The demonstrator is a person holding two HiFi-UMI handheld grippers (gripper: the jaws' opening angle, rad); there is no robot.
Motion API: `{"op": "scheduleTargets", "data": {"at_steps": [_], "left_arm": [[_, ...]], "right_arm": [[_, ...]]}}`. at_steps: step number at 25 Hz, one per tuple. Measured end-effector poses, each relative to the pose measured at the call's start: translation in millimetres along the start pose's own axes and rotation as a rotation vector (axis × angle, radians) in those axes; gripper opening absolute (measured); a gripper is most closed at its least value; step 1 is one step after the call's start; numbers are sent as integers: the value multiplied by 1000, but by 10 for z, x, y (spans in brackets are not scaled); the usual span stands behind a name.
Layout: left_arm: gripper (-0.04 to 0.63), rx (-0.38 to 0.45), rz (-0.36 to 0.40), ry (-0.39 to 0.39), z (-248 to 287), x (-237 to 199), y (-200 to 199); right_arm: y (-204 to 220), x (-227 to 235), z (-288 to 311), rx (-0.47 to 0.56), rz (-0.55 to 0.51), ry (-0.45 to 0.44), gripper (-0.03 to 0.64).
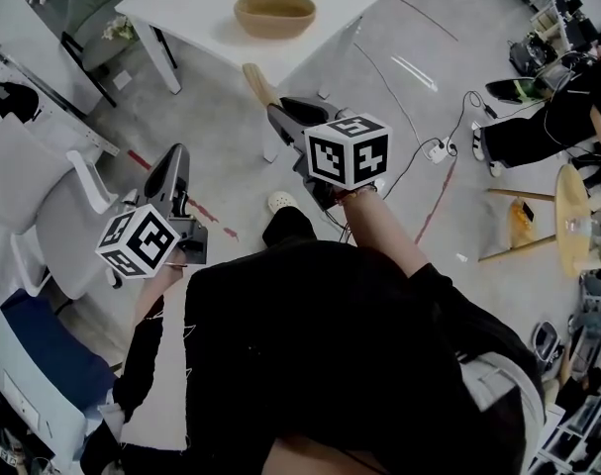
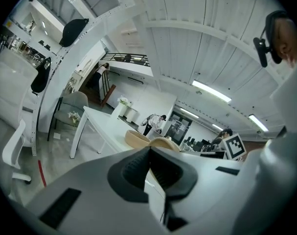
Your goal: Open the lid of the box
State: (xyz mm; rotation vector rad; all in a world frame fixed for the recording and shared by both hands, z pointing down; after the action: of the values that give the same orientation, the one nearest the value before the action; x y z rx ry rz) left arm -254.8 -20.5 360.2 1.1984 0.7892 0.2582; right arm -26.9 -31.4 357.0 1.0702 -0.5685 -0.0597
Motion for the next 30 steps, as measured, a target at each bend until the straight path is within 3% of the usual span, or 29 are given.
{"op": "scheduleTargets", "data": {"at_steps": [30], "left_arm": [[9,-19,-12,37,-112,86,157]], "right_arm": [[212,-89,-140,-14,0,22,84]]}}
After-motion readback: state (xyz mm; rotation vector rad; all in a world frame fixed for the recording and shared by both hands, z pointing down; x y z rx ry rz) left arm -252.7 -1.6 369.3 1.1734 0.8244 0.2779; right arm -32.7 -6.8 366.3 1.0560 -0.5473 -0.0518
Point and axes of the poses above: the fingertips, and each gripper's own axes: z forward along the fingers, x to its right, y out of its underside, the point moved 5 cm from there along -z, backward along the fingers, and after that the axes turned 7 degrees about z, right-handed, at the moved point
